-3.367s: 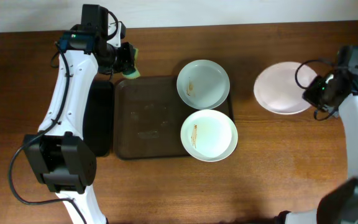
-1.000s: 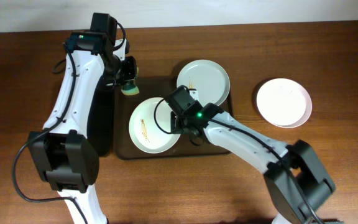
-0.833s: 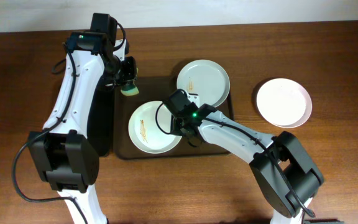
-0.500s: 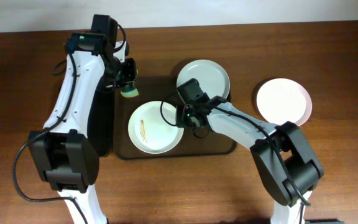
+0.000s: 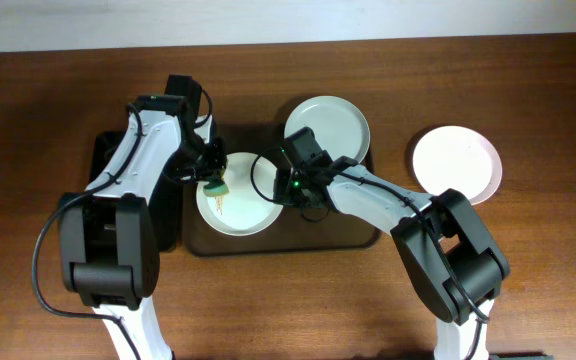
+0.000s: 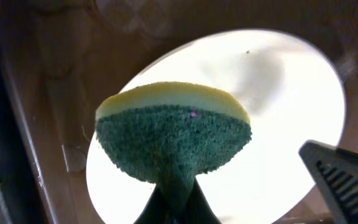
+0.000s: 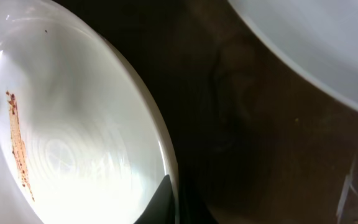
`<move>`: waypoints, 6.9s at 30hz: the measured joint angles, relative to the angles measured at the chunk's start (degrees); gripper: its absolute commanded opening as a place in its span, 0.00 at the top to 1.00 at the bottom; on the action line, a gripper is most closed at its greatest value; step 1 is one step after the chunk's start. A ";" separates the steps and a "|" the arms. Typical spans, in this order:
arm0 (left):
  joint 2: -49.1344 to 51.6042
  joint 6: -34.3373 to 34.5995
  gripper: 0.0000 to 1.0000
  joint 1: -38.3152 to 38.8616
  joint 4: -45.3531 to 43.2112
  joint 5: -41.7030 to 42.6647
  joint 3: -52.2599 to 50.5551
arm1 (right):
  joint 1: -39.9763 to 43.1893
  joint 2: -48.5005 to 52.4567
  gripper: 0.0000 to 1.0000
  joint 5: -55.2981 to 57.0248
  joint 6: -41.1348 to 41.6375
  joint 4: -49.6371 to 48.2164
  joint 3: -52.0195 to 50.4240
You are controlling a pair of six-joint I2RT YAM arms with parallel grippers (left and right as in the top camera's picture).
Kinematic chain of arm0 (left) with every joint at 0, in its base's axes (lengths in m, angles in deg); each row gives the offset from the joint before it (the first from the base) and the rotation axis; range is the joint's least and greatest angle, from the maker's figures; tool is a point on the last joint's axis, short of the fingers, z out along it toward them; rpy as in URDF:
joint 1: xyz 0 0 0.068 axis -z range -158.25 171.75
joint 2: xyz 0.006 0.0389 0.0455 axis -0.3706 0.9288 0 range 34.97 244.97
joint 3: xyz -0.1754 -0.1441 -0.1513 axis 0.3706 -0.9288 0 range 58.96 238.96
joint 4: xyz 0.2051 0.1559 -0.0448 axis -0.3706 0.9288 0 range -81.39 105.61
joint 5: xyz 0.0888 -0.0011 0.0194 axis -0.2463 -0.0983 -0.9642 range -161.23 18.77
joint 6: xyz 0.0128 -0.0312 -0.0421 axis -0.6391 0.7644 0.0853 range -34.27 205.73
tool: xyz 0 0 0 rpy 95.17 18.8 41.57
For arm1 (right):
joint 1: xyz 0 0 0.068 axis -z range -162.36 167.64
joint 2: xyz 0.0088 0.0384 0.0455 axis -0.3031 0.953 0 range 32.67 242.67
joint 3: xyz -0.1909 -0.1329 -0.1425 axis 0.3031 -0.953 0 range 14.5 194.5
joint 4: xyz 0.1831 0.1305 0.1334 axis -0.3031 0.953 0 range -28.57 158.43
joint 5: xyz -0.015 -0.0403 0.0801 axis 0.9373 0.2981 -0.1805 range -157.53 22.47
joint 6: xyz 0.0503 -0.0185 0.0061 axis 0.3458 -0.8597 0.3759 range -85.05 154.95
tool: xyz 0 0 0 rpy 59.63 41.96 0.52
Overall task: Clean dirty plates on tray and stack at the side
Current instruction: 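Scrub the white plate with the sponge in the left gripper, then carry the white plate with the right gripper onto the pink plate, then grip the pale blue plate rim with the right gripper and tilt it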
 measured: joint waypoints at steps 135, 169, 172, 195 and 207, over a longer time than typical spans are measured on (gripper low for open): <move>0.74 2.51 0.99 1.05 6.86 -7.63 19.71 | -22.14 -18.78 0.96 70.90 -14.14 37.64 7.52; 2.99 2.54 0.99 1.05 5.29 -6.29 19.71 | 24.76 -37.42 0.96 38.25 -8.48 41.59 7.80; 2.99 2.54 1.00 1.05 5.29 -6.14 19.74 | 39.54 -32.96 0.96 30.18 -9.94 40.22 7.78; 2.99 2.54 1.00 1.05 5.31 -6.12 19.74 | 34.14 -8.81 0.48 3.98 -23.58 36.94 26.16; 2.99 2.54 1.00 1.05 5.33 -6.12 19.74 | 21.05 6.67 0.67 7.58 -24.00 34.93 26.05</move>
